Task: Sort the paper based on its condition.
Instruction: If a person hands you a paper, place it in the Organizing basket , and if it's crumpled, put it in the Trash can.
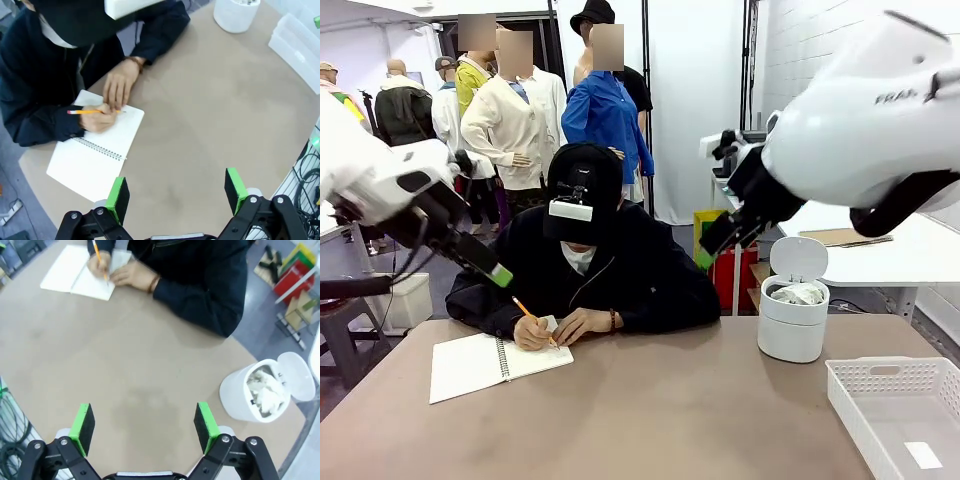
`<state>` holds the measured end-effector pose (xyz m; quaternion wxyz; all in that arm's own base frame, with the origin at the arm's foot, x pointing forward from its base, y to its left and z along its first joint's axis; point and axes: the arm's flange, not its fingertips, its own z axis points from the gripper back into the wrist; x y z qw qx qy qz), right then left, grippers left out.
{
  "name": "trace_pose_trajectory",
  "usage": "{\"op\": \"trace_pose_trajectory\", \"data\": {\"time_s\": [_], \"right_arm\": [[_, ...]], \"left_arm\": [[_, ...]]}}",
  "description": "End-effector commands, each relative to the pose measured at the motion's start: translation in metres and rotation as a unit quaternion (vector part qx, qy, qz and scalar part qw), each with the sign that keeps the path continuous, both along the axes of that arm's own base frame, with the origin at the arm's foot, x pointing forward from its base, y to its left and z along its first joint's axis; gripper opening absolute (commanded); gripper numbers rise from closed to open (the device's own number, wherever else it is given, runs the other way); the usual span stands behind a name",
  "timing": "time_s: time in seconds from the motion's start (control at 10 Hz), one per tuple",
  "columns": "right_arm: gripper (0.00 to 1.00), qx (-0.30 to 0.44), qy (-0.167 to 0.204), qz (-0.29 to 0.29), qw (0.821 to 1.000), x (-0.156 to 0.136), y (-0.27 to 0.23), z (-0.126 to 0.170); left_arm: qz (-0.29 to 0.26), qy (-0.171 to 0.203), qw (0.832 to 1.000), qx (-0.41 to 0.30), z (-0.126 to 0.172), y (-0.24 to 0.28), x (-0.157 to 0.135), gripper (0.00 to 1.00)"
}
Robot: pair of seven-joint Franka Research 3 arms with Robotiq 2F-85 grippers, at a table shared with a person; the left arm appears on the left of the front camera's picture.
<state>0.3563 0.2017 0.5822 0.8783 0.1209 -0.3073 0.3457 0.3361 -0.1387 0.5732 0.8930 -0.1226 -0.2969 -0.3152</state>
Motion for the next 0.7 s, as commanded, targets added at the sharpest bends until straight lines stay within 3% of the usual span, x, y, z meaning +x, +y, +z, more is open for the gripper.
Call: {"op": "trace_pose_trajectory", "data": {"time_s": [0.0, 0.2, 0.5, 0.6], "right_arm": [[1.0, 0.024, -0.033, 0.006, 0.999, -0.006, -0.011, 0.004], [1.0, 0.047, -0.06, -0.002, 0.997, -0.016, -0.022, 0.021], [1.0, 0.037, -0.104, -0.022, 0.994, -0.025, -0.027, 0.023], [1.0, 0.04, -0.07, -0.017, 0.997, -0.02, -0.023, 0.04]], "left_arm": [[0.0, -0.021, 1.0, -0.012, 0.013, 0.018, -0.01, 1.0], [0.012, -0.044, 0.999, -0.022, 0.032, 0.034, -0.022, 1.0], [0.003, -0.065, 0.998, -0.022, 0.041, 0.037, -0.032, 1.0], [0.024, -0.058, 0.998, -0.03, 0.047, 0.034, -0.026, 1.0]]}}
